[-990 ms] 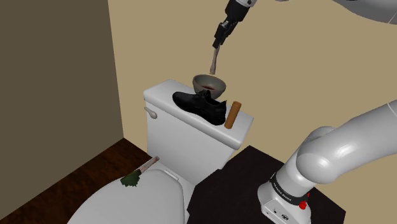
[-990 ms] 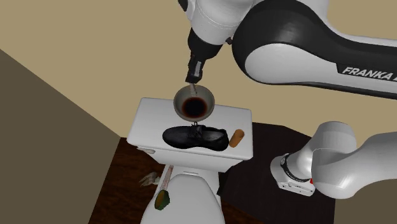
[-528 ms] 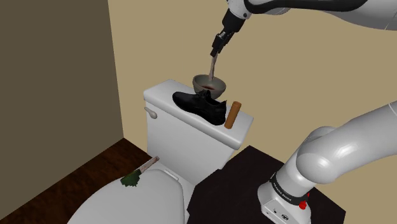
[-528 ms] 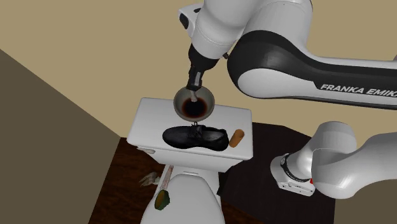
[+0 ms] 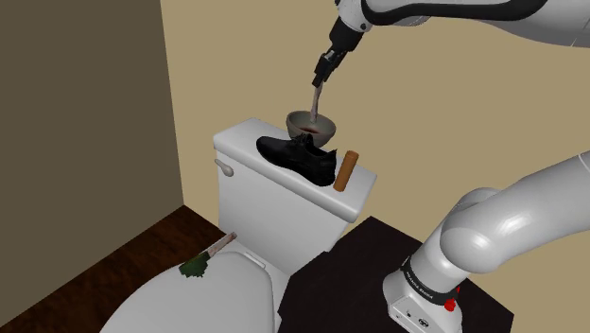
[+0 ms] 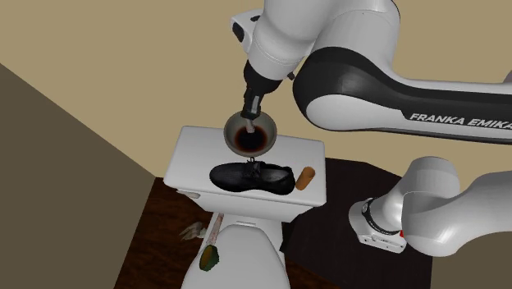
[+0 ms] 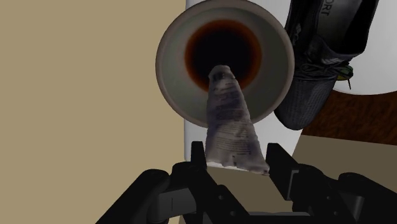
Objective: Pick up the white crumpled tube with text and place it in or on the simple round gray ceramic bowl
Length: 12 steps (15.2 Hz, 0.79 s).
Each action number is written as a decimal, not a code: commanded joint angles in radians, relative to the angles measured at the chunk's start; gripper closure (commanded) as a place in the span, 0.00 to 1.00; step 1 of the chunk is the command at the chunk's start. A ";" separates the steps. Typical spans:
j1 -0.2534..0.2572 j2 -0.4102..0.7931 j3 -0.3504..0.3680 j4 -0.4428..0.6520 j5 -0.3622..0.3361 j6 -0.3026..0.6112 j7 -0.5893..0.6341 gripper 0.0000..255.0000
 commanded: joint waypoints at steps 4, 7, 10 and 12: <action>0.000 0.000 0.000 0.000 0.000 0.000 0.000 0.00; 0.000 -0.010 0.000 0.023 0.001 -0.033 0.000 0.00; 0.001 -0.031 0.002 0.095 0.002 -0.125 -0.001 0.00; 0.001 -0.031 0.002 0.095 0.002 -0.125 -0.001 0.00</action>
